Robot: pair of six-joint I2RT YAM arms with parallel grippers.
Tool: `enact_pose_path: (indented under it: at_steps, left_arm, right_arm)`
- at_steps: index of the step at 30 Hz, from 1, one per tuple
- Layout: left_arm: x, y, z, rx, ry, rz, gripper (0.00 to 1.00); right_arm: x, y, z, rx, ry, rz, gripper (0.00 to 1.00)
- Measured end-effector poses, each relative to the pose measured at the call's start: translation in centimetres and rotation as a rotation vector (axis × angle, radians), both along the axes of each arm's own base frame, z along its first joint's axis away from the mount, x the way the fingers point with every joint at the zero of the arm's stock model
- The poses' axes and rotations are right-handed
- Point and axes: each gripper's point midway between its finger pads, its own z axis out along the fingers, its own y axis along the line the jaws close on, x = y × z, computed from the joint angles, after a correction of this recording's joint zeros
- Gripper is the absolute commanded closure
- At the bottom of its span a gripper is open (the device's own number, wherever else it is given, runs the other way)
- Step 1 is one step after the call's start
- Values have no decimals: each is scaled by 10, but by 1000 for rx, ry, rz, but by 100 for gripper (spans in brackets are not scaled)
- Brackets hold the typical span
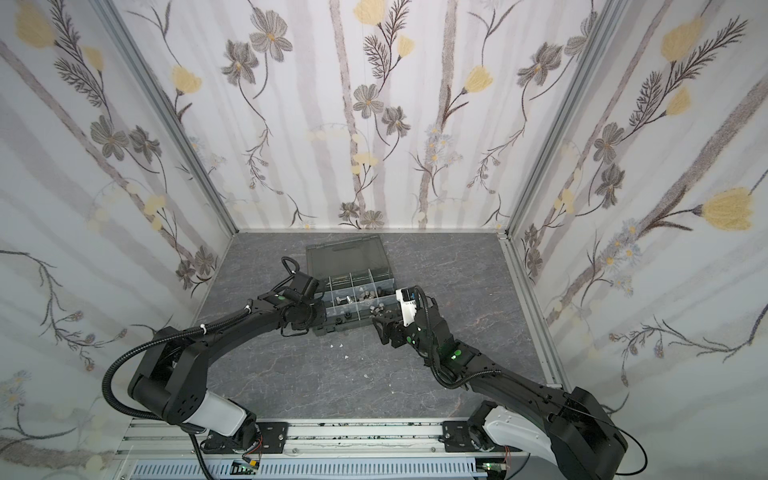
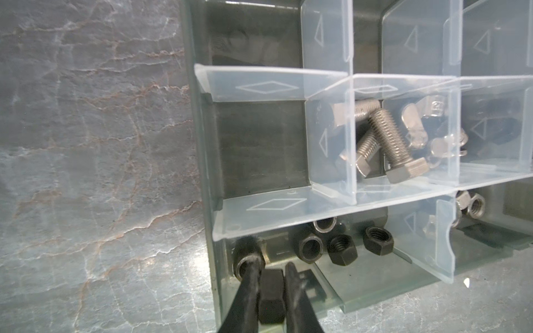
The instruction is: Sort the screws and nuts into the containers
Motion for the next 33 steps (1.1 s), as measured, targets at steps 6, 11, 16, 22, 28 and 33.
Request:
enact_pose_path:
  at_steps: [6, 11, 16, 22, 28, 33]
  left_arm:
    - [4, -4, 4, -16, -14, -8, 38]
    - [7, -4, 37, -45, -105, -14, 27]
    - [7, 6, 81, -51, -251, -16, 13]
    - [-2, 47, 134, -12, -476, 76, 0]
    - [-14, 92, 135, 87, -650, 169, 0]
    - [-11, 130, 125, 190, -779, 277, 0]
  right_arm:
    - [-1, -8, 8, 8, -20, -26, 0]
    - [1, -22, 10, -12, -40, -79, 0]
    - [10, -41, 22, -36, -106, -163, 0]
    - [19, -76, 20, -124, -217, -307, 0]
    - [26, -126, 0, -243, -341, -511, 0]
    - [41, -168, 7, -266, -384, -698, 0]
